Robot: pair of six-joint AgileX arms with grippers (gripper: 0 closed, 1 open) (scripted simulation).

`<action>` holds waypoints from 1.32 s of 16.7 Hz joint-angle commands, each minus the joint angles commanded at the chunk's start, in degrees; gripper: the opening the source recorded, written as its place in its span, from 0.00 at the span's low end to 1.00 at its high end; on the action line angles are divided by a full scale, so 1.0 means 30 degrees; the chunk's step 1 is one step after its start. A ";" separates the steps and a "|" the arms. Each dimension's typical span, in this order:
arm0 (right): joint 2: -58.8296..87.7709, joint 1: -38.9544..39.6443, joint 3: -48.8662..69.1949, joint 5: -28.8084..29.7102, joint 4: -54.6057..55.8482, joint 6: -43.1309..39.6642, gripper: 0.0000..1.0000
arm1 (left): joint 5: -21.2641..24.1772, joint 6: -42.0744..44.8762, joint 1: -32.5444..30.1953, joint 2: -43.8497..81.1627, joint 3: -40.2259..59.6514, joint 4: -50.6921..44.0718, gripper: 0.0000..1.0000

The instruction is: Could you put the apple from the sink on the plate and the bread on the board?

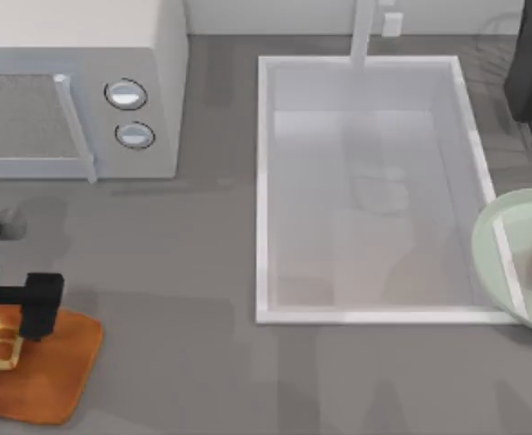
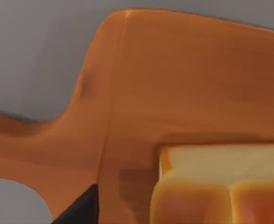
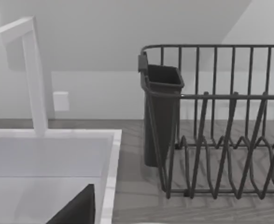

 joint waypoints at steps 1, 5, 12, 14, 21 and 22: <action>0.0000 0.0000 0.0000 0.0000 0.0000 0.0000 1.00 | 0.0002 0.0013 -0.0011 -0.0378 -0.0110 0.0241 1.00; 0.0000 0.0000 0.0000 0.0000 0.0000 0.0000 1.00 | 0.0002 0.0017 0.0005 -0.3603 -0.1556 0.2109 1.00; 0.0000 0.0000 0.0000 0.0000 0.0000 0.0000 1.00 | -0.0010 -0.0096 0.0190 -1.4475 -0.7673 0.6675 1.00; 0.0000 0.0000 0.0000 0.0000 0.0000 0.0000 1.00 | -0.0010 -0.0118 0.0238 -1.8172 -0.9674 0.8110 1.00; 0.0000 0.0000 0.0000 0.0000 0.0000 0.0000 1.00 | -0.0013 -0.0212 0.0396 -2.8367 -1.4942 1.3423 1.00; 0.0000 0.0000 0.0000 0.0000 0.0000 0.0000 1.00 | -0.0015 -0.0222 0.0409 -2.9129 -1.5335 1.3988 1.00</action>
